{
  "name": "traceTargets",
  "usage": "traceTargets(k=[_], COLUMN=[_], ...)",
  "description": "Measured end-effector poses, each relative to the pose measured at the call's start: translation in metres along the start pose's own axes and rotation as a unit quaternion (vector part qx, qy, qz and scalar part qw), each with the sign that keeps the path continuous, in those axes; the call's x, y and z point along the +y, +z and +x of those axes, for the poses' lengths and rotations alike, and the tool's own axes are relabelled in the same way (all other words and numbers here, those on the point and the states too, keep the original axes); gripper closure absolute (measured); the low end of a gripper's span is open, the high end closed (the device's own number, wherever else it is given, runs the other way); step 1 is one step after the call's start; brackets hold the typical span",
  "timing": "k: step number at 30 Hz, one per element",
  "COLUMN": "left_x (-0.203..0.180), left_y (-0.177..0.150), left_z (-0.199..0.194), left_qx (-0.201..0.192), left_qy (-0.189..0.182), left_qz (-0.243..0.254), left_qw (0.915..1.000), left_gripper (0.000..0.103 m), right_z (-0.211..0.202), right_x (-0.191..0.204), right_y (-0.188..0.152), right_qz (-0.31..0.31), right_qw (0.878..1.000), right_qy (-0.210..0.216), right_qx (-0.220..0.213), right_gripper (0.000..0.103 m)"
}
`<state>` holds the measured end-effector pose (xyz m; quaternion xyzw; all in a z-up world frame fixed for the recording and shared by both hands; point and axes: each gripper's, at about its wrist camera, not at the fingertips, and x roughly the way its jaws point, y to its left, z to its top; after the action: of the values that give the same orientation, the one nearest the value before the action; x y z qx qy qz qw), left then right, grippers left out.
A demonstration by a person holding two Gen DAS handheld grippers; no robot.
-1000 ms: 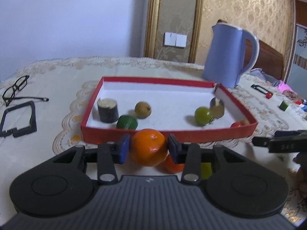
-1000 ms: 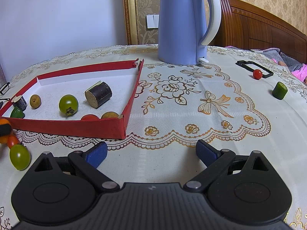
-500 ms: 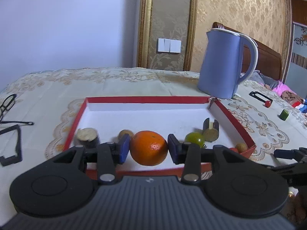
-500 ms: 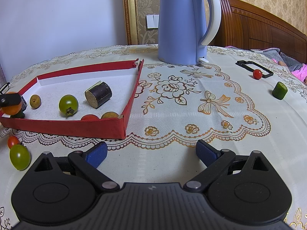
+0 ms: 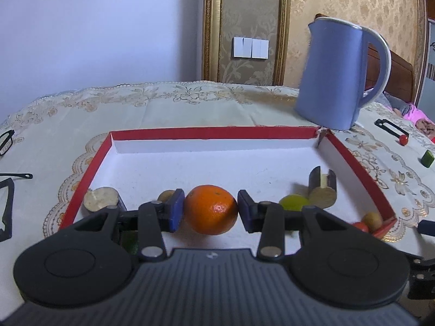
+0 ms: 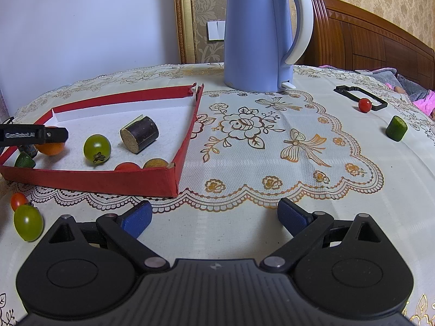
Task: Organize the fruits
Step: 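Lower the orange into the red tray and open the left gripper, then grasp the green tomato with the right gripper and lift it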
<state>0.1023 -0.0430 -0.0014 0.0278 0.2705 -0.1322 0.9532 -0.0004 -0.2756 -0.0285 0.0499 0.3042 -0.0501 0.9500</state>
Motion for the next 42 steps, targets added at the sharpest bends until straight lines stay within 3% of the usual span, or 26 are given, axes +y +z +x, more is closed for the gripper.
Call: traceTargets(k=[9, 10, 12, 13, 16, 25, 31, 39, 42], left_x=[-0.013, -0.013, -0.011, -0.009, -0.001, 0.045, 0.064, 0.095, 0.097], left_y=[-0.005, -0.006, -0.007, -0.009, -0.012, -0.029, -0.041, -0.055, -0.054], left_z=[0.005, 0.002, -0.008, -0.017, -0.038, -0.053, -0.067, -0.061, -0.052], left_qx=[0.004, 0.003, -0.009, -0.023, -0.041, -0.015, -0.021, 0.016, 0.032], left_qy=[0.008, 0.008, 0.011, 0.015, 0.019, 0.044, 0.067, 0.071, 0.079], left_qz=[0.031, 0.034, 0.033, 0.033, 0.03, -0.02, -0.024, -0.082, -0.08], left_qw=[0.9995, 0.9994, 0.9994, 0.9991, 0.9985, 0.9987, 0.9972, 0.994, 0.9931], left_gripper=[0.061, 0.058, 0.031, 0.028, 0.026, 0.025, 0.019, 0.019, 0.016], right_z=[0.0, 0.0, 0.0, 0.0, 0.0, 0.0, 0.0, 0.0, 0.001], right_x=[0.0, 0.0, 0.0, 0.0, 0.0, 0.0, 0.0, 0.0, 0.0], right_y=[0.0, 0.0, 0.0, 0.0, 0.0, 0.0, 0.0, 0.0, 0.0], right_qz=[0.0, 0.0, 0.0, 0.0, -0.001, -0.001, -0.001, -0.001, -0.001], right_qw=[1.0, 1.0, 1.0, 1.0, 1.0, 1.0, 1.0, 1.0, 1.0], right_qy=[0.0, 0.0, 0.0, 0.0, 0.0, -0.001, -0.001, -0.001, -0.002], right_qx=[0.0, 0.0, 0.0, 0.0, 0.001, 0.001, 0.001, 0.001, 0.001], right_gripper=[0.004, 0.004, 0.004, 0.004, 0.004, 0.004, 0.004, 0.004, 0.004])
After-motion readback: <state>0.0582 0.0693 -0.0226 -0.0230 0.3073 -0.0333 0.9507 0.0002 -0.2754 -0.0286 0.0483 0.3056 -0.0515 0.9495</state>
